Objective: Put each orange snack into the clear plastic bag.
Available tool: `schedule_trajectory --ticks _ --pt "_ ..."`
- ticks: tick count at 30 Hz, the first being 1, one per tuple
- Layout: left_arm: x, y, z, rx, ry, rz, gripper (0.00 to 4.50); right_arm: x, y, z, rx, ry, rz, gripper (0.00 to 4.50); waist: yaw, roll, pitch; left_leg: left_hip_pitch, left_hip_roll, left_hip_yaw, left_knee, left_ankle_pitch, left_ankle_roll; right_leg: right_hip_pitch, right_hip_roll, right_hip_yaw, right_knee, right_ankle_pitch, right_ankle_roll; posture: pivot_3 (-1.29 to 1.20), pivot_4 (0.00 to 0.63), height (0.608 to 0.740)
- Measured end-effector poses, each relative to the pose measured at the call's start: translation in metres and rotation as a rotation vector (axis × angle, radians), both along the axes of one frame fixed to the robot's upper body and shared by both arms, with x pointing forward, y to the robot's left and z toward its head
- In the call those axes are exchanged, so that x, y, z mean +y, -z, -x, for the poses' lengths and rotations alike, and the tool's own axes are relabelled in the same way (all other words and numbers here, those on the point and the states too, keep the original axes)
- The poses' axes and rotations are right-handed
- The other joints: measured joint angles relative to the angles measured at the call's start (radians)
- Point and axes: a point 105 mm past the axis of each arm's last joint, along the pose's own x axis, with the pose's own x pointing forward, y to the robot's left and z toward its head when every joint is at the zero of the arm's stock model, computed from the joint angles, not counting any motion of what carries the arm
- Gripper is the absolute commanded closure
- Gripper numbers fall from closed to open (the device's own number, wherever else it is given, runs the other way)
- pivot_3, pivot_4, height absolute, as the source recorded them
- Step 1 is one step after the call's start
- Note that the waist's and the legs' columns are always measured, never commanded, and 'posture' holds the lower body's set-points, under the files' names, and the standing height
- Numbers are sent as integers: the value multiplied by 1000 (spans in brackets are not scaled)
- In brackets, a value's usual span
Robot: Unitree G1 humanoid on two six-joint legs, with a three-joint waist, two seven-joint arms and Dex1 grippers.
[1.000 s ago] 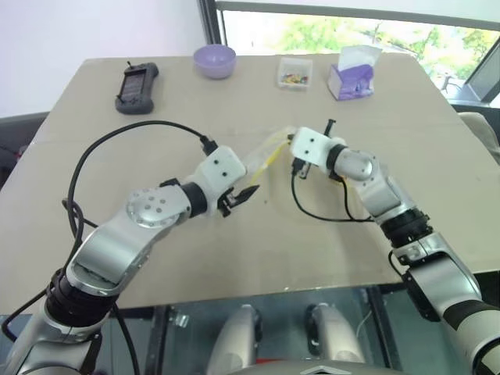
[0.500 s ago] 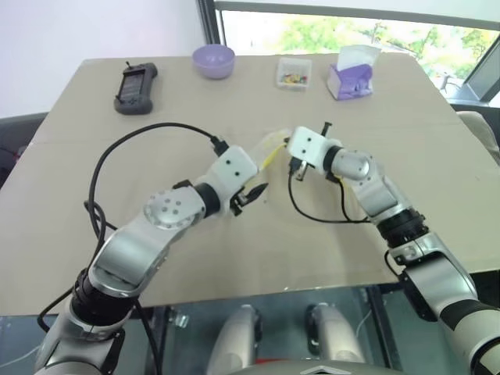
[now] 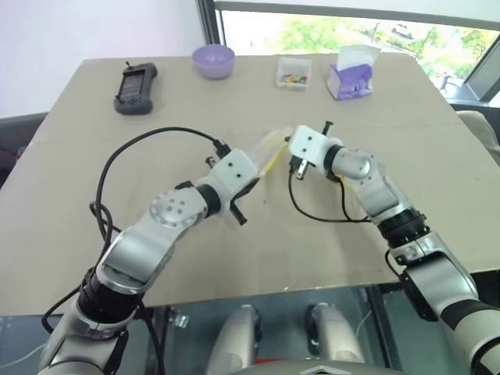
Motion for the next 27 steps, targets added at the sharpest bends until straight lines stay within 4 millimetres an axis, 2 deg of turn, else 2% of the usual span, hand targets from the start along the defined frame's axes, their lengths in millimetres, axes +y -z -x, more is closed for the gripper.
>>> schedule_trajectory --ticks 3,7,9,15,17,19,22,27 --pt "12 -6 -12 -88 -10 -64 4352 -2 0 0 -4 1 12 4500 0 0 0 0 0 0 0 0 0 0 0 0 0 0 0 0 150 740" --pt "26 -17 -30 -253 48 -138 4500 -11 -2 -2 -7 16 23 3180 2 0 0 0 0 2 0 0 0 0 0 0 0 0 0 0 150 740" --pt "30 -13 -35 -273 88 -145 4500 -16 -4 -2 1 25 -2 3180 3 0 0 0 0 3 0 0 0 0 0 0 -1 0 0 0 150 740" --pt "39 -9 -48 -273 139 -131 4500 -20 2 22 76 -38 -75 3180 4 0 0 -1 0 5 0 0 1 0 0 -1 -1 0 0 0 150 740" --pt "39 -11 -51 -274 149 -119 4500 -26 1 26 121 -23 -136 3722 3 0 0 -1 0 5 1 -2 4 0 0 -1 0 0 0 0 150 740" --pt "37 -13 -52 -277 165 -110 4500 -28 -1 29 158 -15 -196 4460 2 0 0 -1 0 5 1 -2 4 0 0 -1 1 0 0 0 150 740" --pt "33 -13 -51 -277 192 -112 4500 -22 -2 33 207 -17 -272 4489 -1 0 0 0 1 5 1 -2 4 0 1 -1 2 0 0 0 150 740" --pt "29 -13 -50 -276 217 -111 4500 1 -5 39 258 -45 -375 4489 0 0 0 -1 2 5 2 -2 4 0 1 -1 2 0 0 0 150 740"
